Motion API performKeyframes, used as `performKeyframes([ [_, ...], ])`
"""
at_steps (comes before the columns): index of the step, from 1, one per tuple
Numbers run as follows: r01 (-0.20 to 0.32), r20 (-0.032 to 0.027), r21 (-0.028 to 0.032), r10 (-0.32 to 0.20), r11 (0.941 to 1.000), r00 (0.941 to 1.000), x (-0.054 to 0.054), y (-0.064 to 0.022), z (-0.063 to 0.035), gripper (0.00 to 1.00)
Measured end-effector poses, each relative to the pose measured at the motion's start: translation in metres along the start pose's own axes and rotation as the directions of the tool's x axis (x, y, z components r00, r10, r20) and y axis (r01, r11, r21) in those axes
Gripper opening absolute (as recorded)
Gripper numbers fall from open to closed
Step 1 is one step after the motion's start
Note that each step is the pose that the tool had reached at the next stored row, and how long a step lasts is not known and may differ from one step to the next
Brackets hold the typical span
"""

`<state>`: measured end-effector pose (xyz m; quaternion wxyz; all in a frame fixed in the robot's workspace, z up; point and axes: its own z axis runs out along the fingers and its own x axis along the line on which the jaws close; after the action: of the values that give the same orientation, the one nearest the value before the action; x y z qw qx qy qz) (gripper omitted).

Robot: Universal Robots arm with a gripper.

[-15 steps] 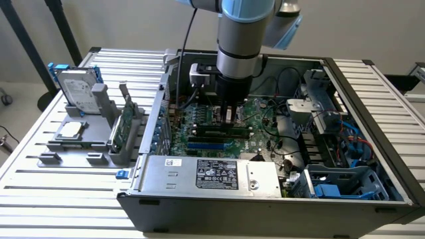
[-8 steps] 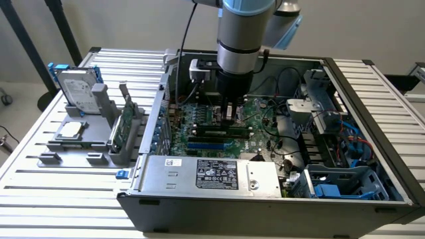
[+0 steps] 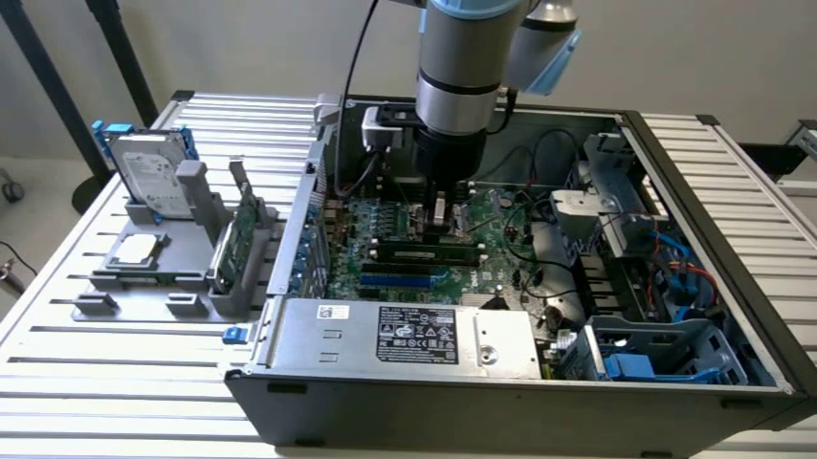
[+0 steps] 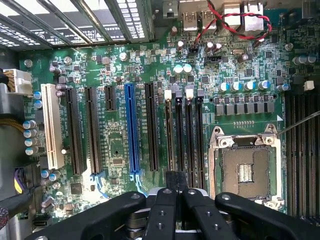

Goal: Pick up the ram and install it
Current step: 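Insert the ram into the slot, then press down the ram until it locks into place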

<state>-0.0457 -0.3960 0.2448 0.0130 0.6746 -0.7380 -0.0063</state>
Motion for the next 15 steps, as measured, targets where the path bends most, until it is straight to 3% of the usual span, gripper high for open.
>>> performKeyframes([
  [5, 0.000, 0.0001, -0.0001, 0.000, 1.0000, 1.0000, 0.0000, 0.0001, -0.0001, 0.11],
  [9, 0.000, 0.0036, -0.0001, 0.000, 1.0000, 1.0000, 0.0000, -0.0003, 0.0007, 0.11],
  [15, 0.007, 0.0038, 0.0041, -0.007, 1.0000, 1.0000, 0.0000, -0.0007, 0.0040, 0.11],
])
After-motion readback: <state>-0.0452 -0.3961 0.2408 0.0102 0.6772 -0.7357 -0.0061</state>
